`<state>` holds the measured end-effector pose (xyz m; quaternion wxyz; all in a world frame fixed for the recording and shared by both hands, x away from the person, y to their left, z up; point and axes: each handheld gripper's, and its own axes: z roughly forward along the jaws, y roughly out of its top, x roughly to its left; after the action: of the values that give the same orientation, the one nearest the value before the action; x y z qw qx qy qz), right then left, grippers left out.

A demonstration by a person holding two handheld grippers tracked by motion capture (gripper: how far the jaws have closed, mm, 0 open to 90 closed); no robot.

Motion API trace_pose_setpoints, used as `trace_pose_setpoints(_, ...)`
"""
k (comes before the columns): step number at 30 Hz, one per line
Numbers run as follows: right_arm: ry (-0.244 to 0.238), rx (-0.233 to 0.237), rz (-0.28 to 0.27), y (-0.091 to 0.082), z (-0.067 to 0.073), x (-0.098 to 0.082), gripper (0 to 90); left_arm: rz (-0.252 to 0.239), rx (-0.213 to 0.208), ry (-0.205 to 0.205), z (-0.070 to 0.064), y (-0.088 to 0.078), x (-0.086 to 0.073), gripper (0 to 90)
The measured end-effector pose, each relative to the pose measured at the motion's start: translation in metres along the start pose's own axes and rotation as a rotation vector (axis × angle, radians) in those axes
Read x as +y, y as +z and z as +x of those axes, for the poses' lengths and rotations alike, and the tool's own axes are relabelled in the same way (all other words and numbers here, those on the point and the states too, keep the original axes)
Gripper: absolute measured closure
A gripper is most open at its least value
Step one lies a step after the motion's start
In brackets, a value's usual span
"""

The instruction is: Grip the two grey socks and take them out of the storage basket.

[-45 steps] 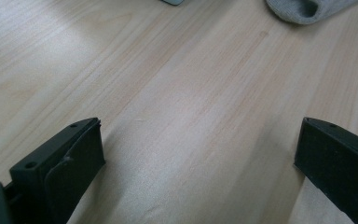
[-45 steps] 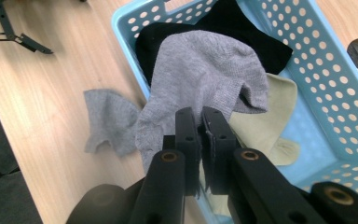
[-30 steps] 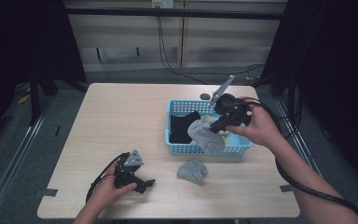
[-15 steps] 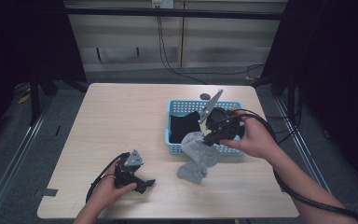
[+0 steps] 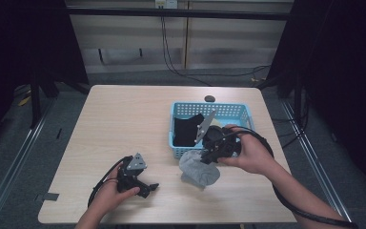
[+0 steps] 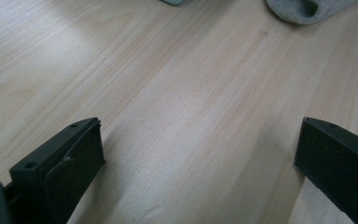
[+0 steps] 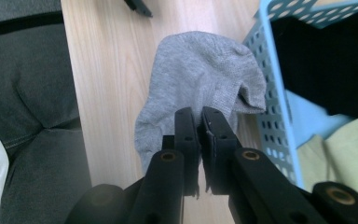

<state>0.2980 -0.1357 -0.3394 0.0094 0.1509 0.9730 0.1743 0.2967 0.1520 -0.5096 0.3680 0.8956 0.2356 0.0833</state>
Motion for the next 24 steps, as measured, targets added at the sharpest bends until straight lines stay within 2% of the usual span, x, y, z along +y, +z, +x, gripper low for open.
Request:
trace_pose_setpoints(1,-0.011,0.003,0.000,0.004,-0.001,-0.001,85.5,0.000,0.000,0.001,0.000,0.000,0.000,0.5)
trace_pose_setpoints(2,0.001,0.009,0.012,0.008,0.000,-0.001,85.4,0.000,0.000,0.000,0.000,0.000,0.000,0.5)
trace_pose_setpoints(5,-0.005,0.010,0.026,0.023,-0.002,-0.003,84.2,0.000,0.000,0.000,0.000,0.000,0.000,0.5)
trace_pose_setpoints(8,0.017,0.023,0.026,0.031,-0.004,-0.005,72.8,0.000,0.000,0.000,0.000,0.000,0.000,0.5)
trace_pose_setpoints(11,0.047,0.020,0.022,0.033,-0.005,-0.007,61.7,0.001,-0.002,0.001,0.000,0.000,0.000,0.3)
trace_pose_setpoints(17,0.073,0.013,0.010,0.030,-0.005,-0.015,48.8,0.000,-0.002,0.000,0.000,0.000,0.000,0.3)
trace_pose_setpoints(24,0.105,0.004,0.019,0.035,-0.004,-0.032,41.4,0.000,-0.002,0.000,0.000,0.000,0.000,0.2)
